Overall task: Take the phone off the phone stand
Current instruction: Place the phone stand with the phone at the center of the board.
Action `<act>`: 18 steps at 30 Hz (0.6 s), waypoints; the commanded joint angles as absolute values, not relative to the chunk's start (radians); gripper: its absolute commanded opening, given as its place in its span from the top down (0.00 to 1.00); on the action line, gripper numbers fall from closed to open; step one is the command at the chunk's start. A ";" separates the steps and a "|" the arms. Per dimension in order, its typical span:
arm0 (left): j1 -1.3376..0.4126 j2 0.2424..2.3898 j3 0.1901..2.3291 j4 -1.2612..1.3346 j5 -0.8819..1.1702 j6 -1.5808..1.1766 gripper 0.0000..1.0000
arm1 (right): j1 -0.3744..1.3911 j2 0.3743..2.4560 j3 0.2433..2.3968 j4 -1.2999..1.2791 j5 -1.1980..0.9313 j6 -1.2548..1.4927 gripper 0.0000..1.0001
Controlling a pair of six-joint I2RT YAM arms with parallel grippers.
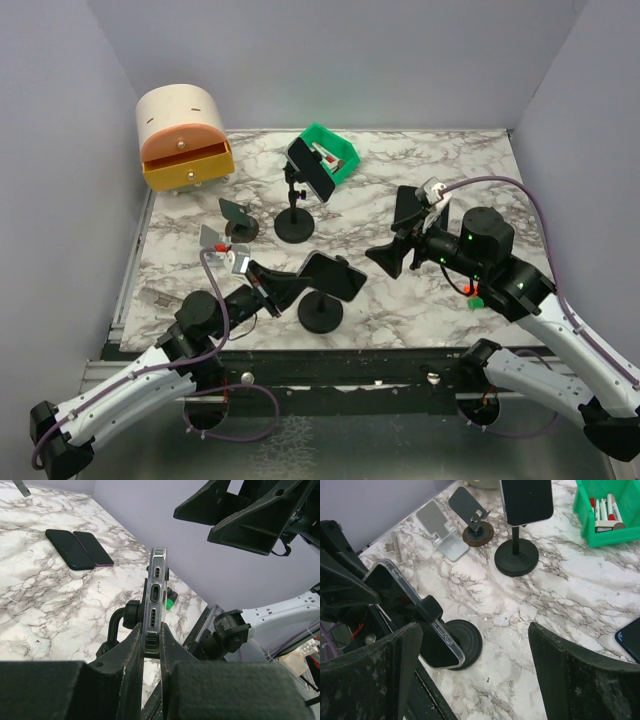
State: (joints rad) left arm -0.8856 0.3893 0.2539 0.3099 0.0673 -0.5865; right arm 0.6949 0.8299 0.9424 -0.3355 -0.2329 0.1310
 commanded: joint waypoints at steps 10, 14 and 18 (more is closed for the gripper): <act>-0.888 0.293 0.264 0.222 0.011 -0.598 0.85 | 0.700 0.817 0.953 -0.420 -0.007 0.303 0.00; -0.889 0.281 0.260 0.216 0.012 -0.601 0.68 | 0.700 0.792 0.926 -0.385 0.020 0.249 0.00; -0.889 0.280 0.260 0.219 0.016 -0.601 0.60 | 0.700 0.796 0.920 -0.382 0.012 0.234 0.00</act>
State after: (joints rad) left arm -0.8856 0.2893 0.2520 0.2214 0.0326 -0.5945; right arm 0.6949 0.8024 0.9379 -0.3882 -0.0227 0.2527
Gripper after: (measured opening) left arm 0.369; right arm 0.998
